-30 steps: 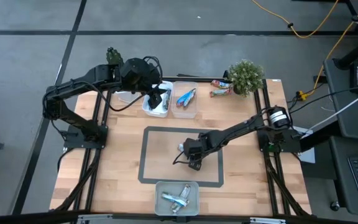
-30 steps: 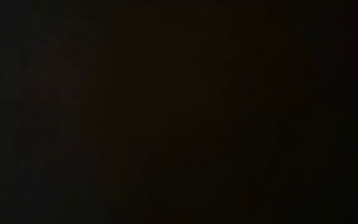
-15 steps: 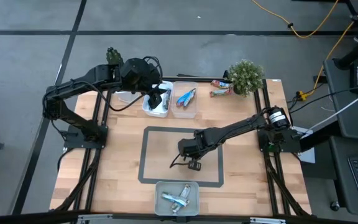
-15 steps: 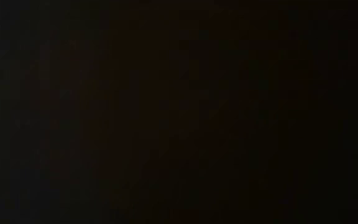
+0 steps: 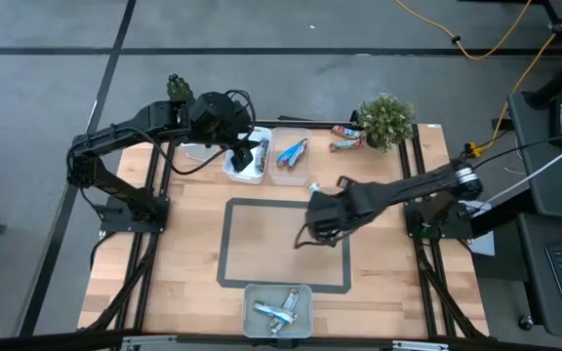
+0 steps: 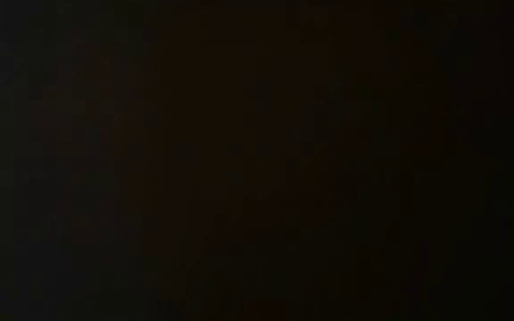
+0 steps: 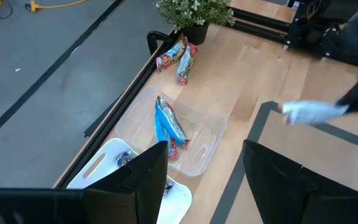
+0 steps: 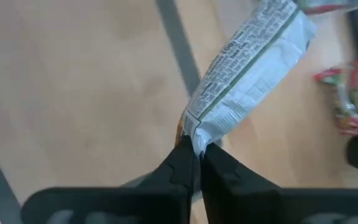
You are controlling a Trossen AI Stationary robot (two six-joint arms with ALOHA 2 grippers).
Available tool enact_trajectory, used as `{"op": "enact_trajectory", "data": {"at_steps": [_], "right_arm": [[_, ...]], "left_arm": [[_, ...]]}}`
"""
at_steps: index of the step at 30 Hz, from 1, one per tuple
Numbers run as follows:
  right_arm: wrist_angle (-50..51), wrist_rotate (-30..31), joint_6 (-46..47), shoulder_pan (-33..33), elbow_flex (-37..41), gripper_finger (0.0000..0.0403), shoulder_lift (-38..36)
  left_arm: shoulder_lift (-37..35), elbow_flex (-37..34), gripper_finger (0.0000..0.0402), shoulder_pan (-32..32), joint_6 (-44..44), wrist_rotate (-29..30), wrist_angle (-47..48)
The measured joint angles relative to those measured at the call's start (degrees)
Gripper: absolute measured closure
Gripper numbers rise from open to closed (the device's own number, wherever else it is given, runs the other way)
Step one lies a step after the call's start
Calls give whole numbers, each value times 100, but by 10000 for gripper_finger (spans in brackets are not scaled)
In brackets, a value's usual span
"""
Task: Pick and place Granola Bars by type
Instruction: Put the yellow granola bar into the gray bin
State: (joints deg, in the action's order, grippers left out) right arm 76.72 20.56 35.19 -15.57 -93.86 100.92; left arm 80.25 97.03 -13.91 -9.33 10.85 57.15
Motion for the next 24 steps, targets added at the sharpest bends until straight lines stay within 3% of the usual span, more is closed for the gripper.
{"op": "enact_trajectory", "data": {"at_steps": [6, 13, 18, 24], "right_arm": [[-16, 244, -262, -315, 0, 395, -1019], [-572, 218, -1033, -611, 2, 381, -1869], [-1636, -172, -2329, -786, 2, 395, -2091], [-3238, -702, -3541, -804, -16, 379, -2119]], "left_arm": [[-2, 0, 203, 0, 7, 0, -3], [-2, 0, 203, 0, 7, 20, -6], [-2, 0, 203, 0, -44, 42, -16], [-2, 0, 203, 0, -94, 21, -18]]}}
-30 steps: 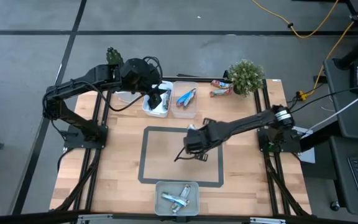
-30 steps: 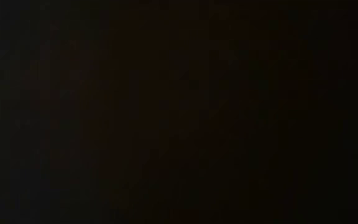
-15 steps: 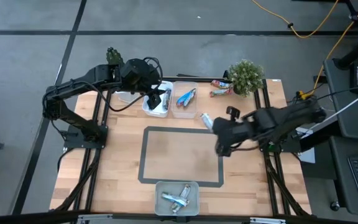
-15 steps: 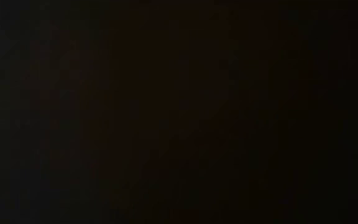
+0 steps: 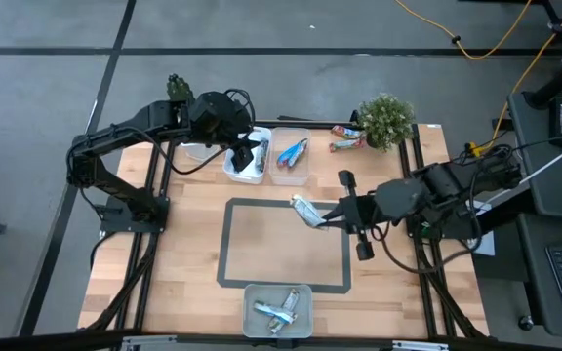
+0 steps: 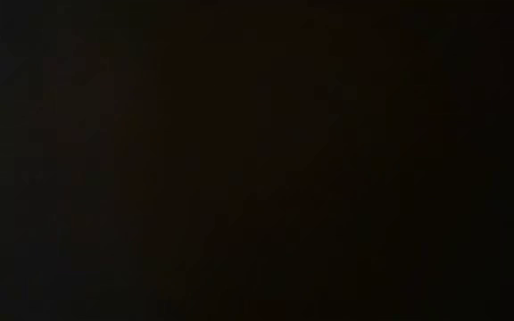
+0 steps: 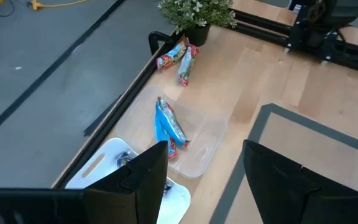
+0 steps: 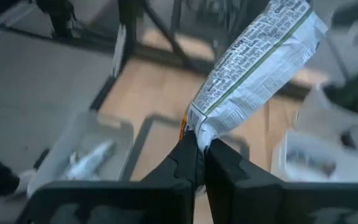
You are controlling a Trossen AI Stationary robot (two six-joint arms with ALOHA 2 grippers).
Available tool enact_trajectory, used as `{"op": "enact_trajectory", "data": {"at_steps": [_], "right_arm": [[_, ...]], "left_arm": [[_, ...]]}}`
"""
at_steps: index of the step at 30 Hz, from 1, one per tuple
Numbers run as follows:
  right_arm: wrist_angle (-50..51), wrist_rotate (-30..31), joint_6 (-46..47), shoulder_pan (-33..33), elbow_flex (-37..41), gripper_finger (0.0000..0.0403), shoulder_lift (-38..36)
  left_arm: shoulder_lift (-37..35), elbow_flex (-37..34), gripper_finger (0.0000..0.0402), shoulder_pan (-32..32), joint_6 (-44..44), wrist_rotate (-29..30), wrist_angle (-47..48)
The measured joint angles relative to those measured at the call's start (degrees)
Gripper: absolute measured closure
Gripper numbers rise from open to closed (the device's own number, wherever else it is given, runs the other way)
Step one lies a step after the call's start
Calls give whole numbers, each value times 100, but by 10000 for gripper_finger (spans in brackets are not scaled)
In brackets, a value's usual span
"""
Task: Pick and place Granola Bars by type
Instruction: Put the yellow granola bar into the gray bin
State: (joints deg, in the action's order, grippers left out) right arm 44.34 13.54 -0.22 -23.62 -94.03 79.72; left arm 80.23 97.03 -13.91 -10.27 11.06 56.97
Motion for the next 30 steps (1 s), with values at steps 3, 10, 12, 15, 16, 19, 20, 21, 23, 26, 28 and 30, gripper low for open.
{"op": "enact_trajectory", "data": {"at_steps": [3, 10, 12, 15, 16, 19, 20, 21, 23, 26, 28, 30], "right_arm": [[-408, -15, -364, 17, -64, 385, -5], [-1318, -919, -1151, 73, -152, 387, 10], [-1622, -1116, -1255, 48, -152, 380, 33], [-1894, -1222, -1367, -16, -152, 380, 29], [-1935, -1222, -1398, -28, -154, 384, 38], [-2055, -1247, -1419, -27, -156, 394, 139], [-2092, -1312, -1420, -26, -156, 395, 190], [-2118, -1372, -1423, -26, -156, 395, 243], [-2222, -1456, -1421, -24, -156, 391, 366], [-2428, -1760, -1353, -24, -156, 377, 617], [-2505, -2081, -1226, -25, -224, 374, 830], [-2398, -2287, -1185, -26, -562, 379, 1111]], "left_arm": [[0, 0, 203, 56, -34, -313, -129], [0, 0, 203, 471, 180, -820, -825], [0, 0, 203, 542, 200, -817, -887], [0, 0, 203, 568, 204, -819, -871], [0, 0, 203, 568, 204, -818, -848], [0, 0, 203, 568, 204, -814, -831], [0, 0, 203, 568, 204, -814, -831], [0, 0, 203, 568, 206, -814, -832], [0, 0, 203, 568, 207, -814, -831], [0, 0, 203, 568, 282, -814, -831], [0, 0, 203, 568, 343, -815, -831], [0, 0, 203, 568, 356, -839, -825]]}}
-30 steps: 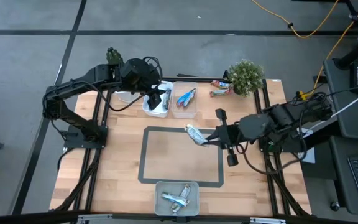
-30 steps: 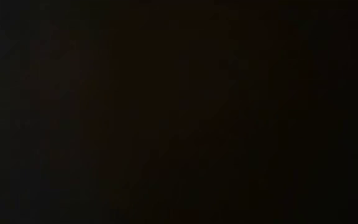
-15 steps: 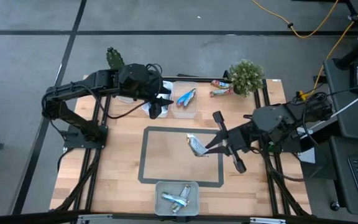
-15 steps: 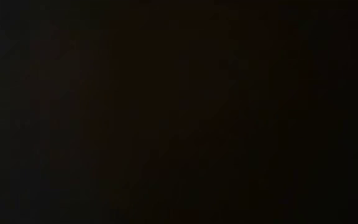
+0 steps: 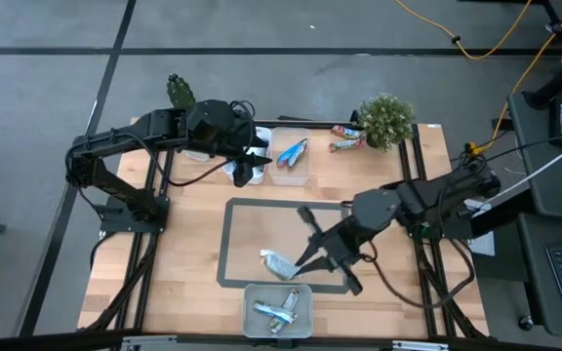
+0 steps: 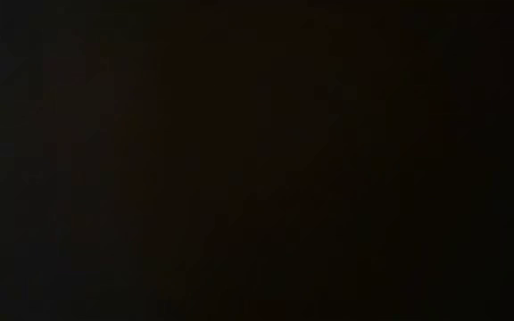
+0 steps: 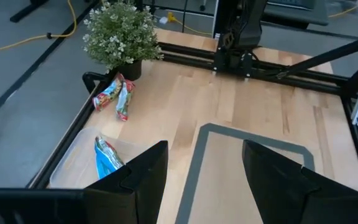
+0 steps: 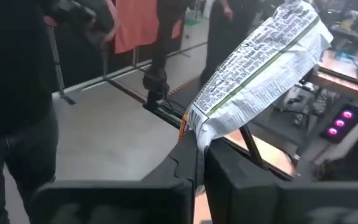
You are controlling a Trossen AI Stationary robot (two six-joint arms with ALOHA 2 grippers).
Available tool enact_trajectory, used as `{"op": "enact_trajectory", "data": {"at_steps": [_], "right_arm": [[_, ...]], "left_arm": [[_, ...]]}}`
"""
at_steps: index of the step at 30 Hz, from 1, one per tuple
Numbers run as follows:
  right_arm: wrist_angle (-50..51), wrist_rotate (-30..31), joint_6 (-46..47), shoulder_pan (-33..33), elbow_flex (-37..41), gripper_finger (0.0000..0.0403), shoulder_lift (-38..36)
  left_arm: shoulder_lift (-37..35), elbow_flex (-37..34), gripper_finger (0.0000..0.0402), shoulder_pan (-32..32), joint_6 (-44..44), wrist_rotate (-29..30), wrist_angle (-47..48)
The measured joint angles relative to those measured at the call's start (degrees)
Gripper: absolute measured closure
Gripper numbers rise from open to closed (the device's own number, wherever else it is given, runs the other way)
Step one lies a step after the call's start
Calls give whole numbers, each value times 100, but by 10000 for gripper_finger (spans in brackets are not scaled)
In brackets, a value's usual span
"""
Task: Pick and place Granola Bars by type
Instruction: Put the yellow granola bar into the gray bin
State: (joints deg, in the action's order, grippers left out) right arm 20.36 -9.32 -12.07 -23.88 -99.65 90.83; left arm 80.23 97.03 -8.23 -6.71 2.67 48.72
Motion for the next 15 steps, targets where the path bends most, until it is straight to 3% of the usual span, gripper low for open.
{"op": "enact_trajectory", "data": {"at_steps": [5, 9, 15], "right_arm": [[1037, -92, -27, -54, -1677, 394, 862], [2336, -43, -27, -108, -2855, 384, 1553], [3444, 251, 123, -293, -3513, 378, 2018]], "left_arm": [[0, 0, 203, -4, 192, -95, 94], [0, 0, 203, -4, 183, -92, 161], [-110, -2, 203, 114, 58, -84, 297]]}}
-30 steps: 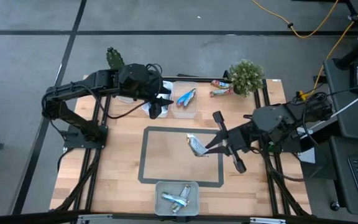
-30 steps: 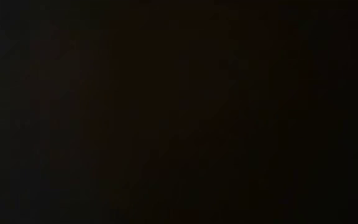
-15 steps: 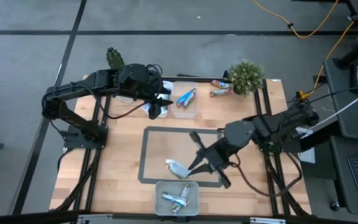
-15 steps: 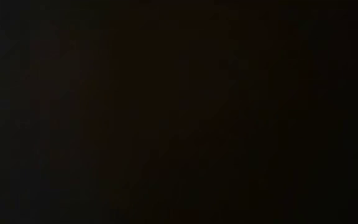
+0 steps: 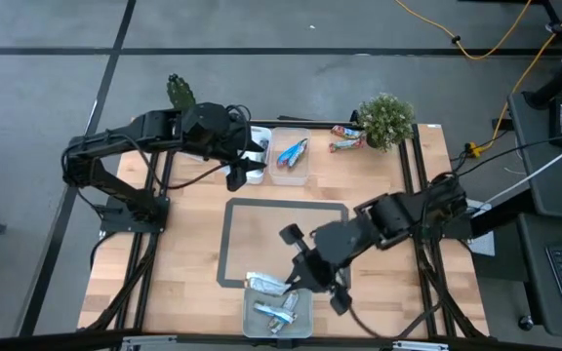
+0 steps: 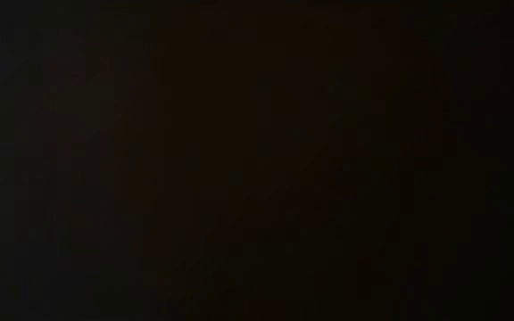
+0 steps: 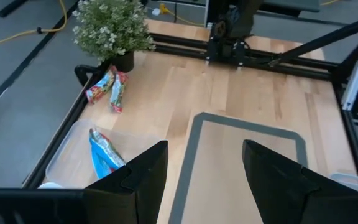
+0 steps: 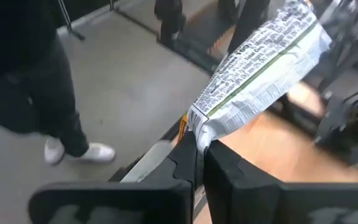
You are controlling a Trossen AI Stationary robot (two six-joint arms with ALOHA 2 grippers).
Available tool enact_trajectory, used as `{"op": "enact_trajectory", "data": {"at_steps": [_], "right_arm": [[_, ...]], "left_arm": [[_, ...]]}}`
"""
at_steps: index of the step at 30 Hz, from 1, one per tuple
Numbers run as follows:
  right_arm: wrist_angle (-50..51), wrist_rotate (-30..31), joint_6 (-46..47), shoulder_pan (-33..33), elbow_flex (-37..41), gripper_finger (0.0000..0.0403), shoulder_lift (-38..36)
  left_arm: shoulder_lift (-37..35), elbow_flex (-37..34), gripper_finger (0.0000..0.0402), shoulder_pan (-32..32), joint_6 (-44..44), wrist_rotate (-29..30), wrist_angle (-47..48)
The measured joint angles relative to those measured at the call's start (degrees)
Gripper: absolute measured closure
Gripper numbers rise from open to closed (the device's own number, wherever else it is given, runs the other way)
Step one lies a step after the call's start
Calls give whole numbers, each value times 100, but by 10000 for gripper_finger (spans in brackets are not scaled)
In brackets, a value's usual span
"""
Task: Pick and place Granola Bars by type
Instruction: Put the yellow granola bar into the gray bin, then put the red granola bar into the transparent bin
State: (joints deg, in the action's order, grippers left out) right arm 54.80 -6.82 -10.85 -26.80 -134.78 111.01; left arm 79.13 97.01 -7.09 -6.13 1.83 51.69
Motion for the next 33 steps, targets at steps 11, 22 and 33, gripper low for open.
{"op": "enact_trajectory", "data": {"at_steps": [11, 22, 33], "right_arm": [[-224, 165, 1032, -327, 1601, 377, 472], [-1581, 77, 1974, -418, 3002, 386, 867], [-757, 538, 2239, -407, 2349, 192, 829]], "left_arm": [[-149, 2, 203, 74, -221, 317, -1], [-155, 2, 203, 74, -511, 361, -1], [-155, 2, 203, 73, -380, 608, -1]]}}
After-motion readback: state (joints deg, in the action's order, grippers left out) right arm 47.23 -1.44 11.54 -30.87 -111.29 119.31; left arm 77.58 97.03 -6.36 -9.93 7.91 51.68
